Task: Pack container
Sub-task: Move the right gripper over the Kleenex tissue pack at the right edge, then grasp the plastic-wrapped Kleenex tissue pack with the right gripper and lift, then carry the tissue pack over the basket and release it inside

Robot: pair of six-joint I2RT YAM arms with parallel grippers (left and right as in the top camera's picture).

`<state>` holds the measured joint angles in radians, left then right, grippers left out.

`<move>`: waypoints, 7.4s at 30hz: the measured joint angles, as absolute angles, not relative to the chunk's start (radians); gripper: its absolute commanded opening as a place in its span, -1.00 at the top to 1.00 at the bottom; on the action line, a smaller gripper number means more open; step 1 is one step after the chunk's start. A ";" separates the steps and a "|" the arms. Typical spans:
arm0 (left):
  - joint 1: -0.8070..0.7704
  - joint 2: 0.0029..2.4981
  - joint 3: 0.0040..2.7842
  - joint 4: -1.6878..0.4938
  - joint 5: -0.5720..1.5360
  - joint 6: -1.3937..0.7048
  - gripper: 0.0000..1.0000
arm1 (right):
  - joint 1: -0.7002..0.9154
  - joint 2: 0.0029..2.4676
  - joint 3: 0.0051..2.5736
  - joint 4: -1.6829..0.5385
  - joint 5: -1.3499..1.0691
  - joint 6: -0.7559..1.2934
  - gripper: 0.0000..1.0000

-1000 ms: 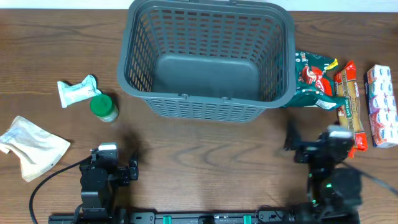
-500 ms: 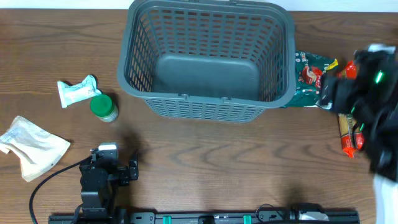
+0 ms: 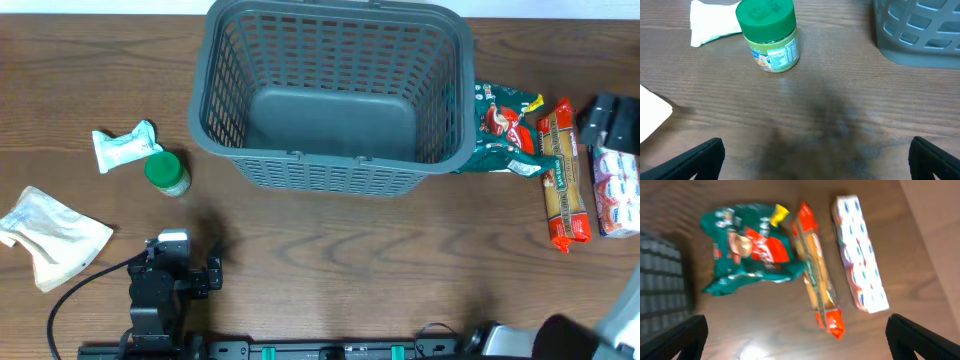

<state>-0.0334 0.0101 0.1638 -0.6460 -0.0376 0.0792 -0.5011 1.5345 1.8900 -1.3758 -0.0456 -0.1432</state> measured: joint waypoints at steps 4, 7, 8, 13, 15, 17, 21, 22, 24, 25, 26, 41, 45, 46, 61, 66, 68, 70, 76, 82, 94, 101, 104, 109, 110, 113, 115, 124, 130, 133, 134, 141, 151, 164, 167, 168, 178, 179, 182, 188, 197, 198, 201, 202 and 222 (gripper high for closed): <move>-0.033 0.010 0.164 -0.646 -0.038 0.079 -0.97 | -0.574 1.586 1.890 -1.398 -0.064 -0.139 -0.99; -0.033 0.010 0.164 -0.646 -0.038 0.080 -0.97 | -0.611 1.626 1.890 -1.408 -0.083 -0.139 -0.99; -0.033 0.010 0.164 -0.646 -0.038 0.079 -0.97 | -0.616 1.640 1.890 -1.409 -0.087 -0.139 -0.98; -0.033 0.010 0.164 -0.646 -0.038 0.079 -0.97 | -0.617 1.700 1.862 -1.396 -0.105 -0.141 -0.99; -0.033 0.010 0.164 -0.646 -0.038 0.079 -0.97 | -0.617 1.716 1.835 -1.378 -0.107 -0.144 -0.99; -0.033 0.010 0.164 -0.646 -0.038 0.079 -0.97 | -0.617 1.728 1.796 -1.341 -0.113 -0.156 -0.98; -0.033 0.010 0.164 -0.646 -0.038 0.079 -0.97 | -0.617 1.736 1.702 -1.241 -0.140 -0.186 -0.99; -0.033 0.010 0.164 -0.646 -0.038 0.080 -0.97 | -0.617 1.736 1.681 -1.215 -0.144 -0.189 -0.98; -0.033 0.010 0.164 -0.646 -0.038 0.079 -0.97 | -0.617 1.737 1.617 -1.137 -0.150 -0.197 -0.98; -0.033 0.010 0.164 -0.646 -0.038 0.079 -0.97 | -0.617 1.738 1.599 -1.121 -0.150 -0.199 -0.98; -0.033 0.010 0.164 -0.646 -0.038 0.080 -0.97 | -0.617 1.739 1.570 -1.090 -0.151 -0.202 -0.98; -0.033 0.010 0.164 -0.646 -0.038 0.079 -0.97 | -0.577 1.805 1.437 -1.023 -0.158 -0.290 -0.99; -0.033 0.010 0.164 -0.646 -0.038 0.080 -0.97 | -0.540 1.805 1.452 -1.048 -0.152 -0.326 -0.98; -0.033 0.010 0.164 -0.646 -0.038 0.080 -0.97 | -0.530 1.805 1.461 -1.057 -0.149 -0.335 -0.98; -0.033 0.010 0.164 -0.646 -0.038 0.079 -0.97 | -0.513 1.805 1.537 -1.100 -0.001 -0.465 -0.99; -0.033 0.010 0.164 -0.646 -0.038 0.079 -0.97 | -0.513 1.805 1.537 -1.121 0.036 -0.476 -0.99; -0.033 0.010 0.164 -0.646 -0.038 0.079 -0.97 | -0.513 1.805 1.537 -1.142 0.042 -0.472 -0.99; -0.033 0.010 0.164 -0.646 -0.038 0.079 -0.97 | -0.513 1.802 1.537 -1.156 0.041 -0.470 -0.98; -0.033 0.010 0.164 -0.646 -0.038 0.079 -0.97 | -0.513 1.757 1.537 -1.204 0.013 -0.468 -0.98; -0.033 0.010 0.164 -0.646 -0.037 0.079 -0.97 | -0.513 1.674 1.537 -1.219 -0.002 -0.467 -0.98; -0.033 0.010 0.164 -0.646 -0.038 0.079 -0.97 | -0.618 1.639 1.537 -1.164 0.038 -0.360 -0.98; -0.033 0.010 0.164 -0.646 -0.037 0.079 -0.97 | -0.732 1.639 1.538 -1.121 0.045 -0.267 -0.98; -0.033 0.010 0.164 -0.646 -0.038 0.080 -0.97 | -0.764 1.651 1.538 -1.100 0.046 -0.244 -0.99; -0.033 0.010 0.164 -0.646 -0.038 0.080 -0.97 | -0.796 1.744 1.560 -1.087 0.046 -0.226 -0.98; -0.033 0.010 0.164 -0.646 -0.038 0.080 -0.97 | -0.802 1.773 1.574 -1.096 0.046 -0.224 -0.98; -0.033 0.010 0.164 -0.646 -0.038 0.080 -0.97 | -0.809 1.879 1.655 -1.161 0.046 -0.219 -0.99; -0.033 0.010 0.164 -0.646 -0.038 0.080 -0.97 | -0.812 1.954 1.741 -1.214 0.046 -0.218 -0.98; -0.033 0.010 0.164 -0.646 -0.038 0.080 -0.97 | -0.813 2.069 2.017 -1.262 0.028 -0.224 -0.98; -0.033 0.010 0.164 -0.646 -0.038 0.080 -0.97 | -0.813 2.072 2.036 -1.229 -0.027 -0.282 -0.98; -0.033 0.010 0.164 -0.646 -0.038 0.080 -0.97 | -0.813 2.087 2.036 -1.227 -0.049 -0.319 -0.99; -0.033 0.010 0.164 -0.646 -0.038 0.080 -0.97 | -0.813 2.096 2.036 -1.223 -0.054 -0.328 -0.99; -0.033 0.010 0.164 -0.646 -0.038 0.080 -0.97 | -0.813 2.191 2.036 -1.186 -0.081 -0.377 -0.98; -0.033 0.010 0.164 -0.646 -0.038 0.080 -0.97 | -0.813 2.321 2.036 -1.176 -0.110 -0.388 -0.98; -0.033 0.010 0.164 -0.646 -0.038 0.080 -0.97 | -0.812 2.402 2.036 -1.161 -0.138 -0.389 0.97; -0.033 0.010 0.164 -0.646 -0.038 0.080 -0.97 | -0.812 2.402 2.043 -1.169 -0.140 -0.381 0.97; -0.033 0.010 0.164 -0.646 -0.038 0.080 -0.97 | -0.812 2.402 2.047 -1.173 -0.141 -0.379 0.97; -0.033 0.010 0.164 -0.646 -0.038 0.080 -0.97 | -0.811 2.402 2.048 -1.195 -0.172 -0.343 0.97; -0.033 0.010 0.164 -0.646 -0.038 0.080 -0.97 | -0.811 2.402 2.048 -1.194 -0.176 -0.342 0.97; -0.033 0.010 0.164 -0.646 -0.038 0.080 -0.97 | -0.807 2.397 2.048 -1.193 -0.184 -0.331 0.98; -0.033 0.010 0.164 -0.646 -0.038 0.080 -0.97 | -0.768 2.301 2.051 -1.202 -0.187 -0.295 0.97; -0.033 0.010 0.164 -0.646 -0.038 0.080 -0.97 | -0.703 1.933 2.101 -1.237 -0.187 -0.271 0.98; -0.033 0.010 0.164 -0.646 -0.038 0.080 -0.97 | -0.685 1.885 2.102 -1.241 -0.187 -0.271 0.98; -0.033 0.010 0.164 -0.646 -0.038 0.080 -0.97 | -0.593 1.744 2.109 -1.241 -0.190 -0.268 0.98; -0.033 0.010 0.164 -0.646 -0.038 0.080 -0.97 | -0.561 1.709 2.111 -1.236 -0.192 -0.268 0.98; -0.033 0.010 0.164 -0.646 -0.038 0.080 -0.97 | 0.263 1.603 2.296 -1.313 -0.184 -0.349 0.98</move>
<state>-0.0334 0.0101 0.1638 -0.6460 -0.0376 0.0795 0.2634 1.6028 2.2955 -1.3132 -0.1837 -0.3492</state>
